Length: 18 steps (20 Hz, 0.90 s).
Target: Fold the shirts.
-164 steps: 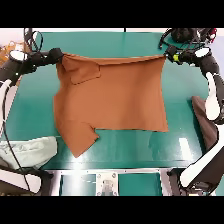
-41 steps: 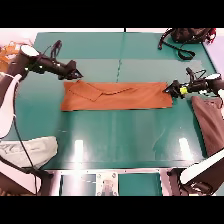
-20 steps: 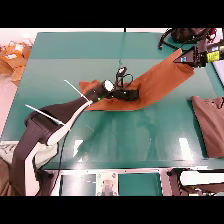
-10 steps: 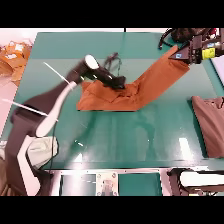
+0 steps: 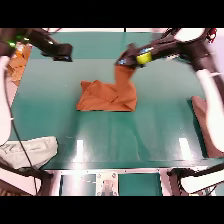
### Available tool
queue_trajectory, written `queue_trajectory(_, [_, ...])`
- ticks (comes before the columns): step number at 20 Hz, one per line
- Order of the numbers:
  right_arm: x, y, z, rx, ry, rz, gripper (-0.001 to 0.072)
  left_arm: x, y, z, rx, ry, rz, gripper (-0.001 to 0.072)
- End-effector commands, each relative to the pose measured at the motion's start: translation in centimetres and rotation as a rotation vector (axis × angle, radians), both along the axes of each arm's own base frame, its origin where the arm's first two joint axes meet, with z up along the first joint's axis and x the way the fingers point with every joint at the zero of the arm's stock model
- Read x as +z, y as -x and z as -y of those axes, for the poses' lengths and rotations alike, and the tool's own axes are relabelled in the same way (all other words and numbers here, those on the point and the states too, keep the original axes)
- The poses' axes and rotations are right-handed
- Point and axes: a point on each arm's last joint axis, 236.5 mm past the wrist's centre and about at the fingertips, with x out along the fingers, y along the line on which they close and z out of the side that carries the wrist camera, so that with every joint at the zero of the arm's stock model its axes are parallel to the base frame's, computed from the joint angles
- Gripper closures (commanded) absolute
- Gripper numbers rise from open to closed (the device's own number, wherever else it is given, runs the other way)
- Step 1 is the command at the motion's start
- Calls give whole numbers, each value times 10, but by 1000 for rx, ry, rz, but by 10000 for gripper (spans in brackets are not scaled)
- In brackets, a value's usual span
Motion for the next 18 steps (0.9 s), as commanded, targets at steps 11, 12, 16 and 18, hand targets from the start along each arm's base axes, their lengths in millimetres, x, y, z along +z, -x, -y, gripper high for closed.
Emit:
queue_trajectory(11, [-96, -60, 35, -168, 62, -139, 149, 13, 16, -39, -27, -78, 7, 683])
queue_trajectory(12, [-100, -62, 74, -188, 109, -172, 149, 13, 16, -39, -26, -78, 8, 683])
queue_trajectory(16, [-149, -49, 189, -275, 220, -323, 149, 13, 15, -39, -22, -75, 11, 682])
queue_trajectory(18, [-188, -28, 202, -265, 235, -387, 118, 13, 15, -39, -8, -69, 5, 682])
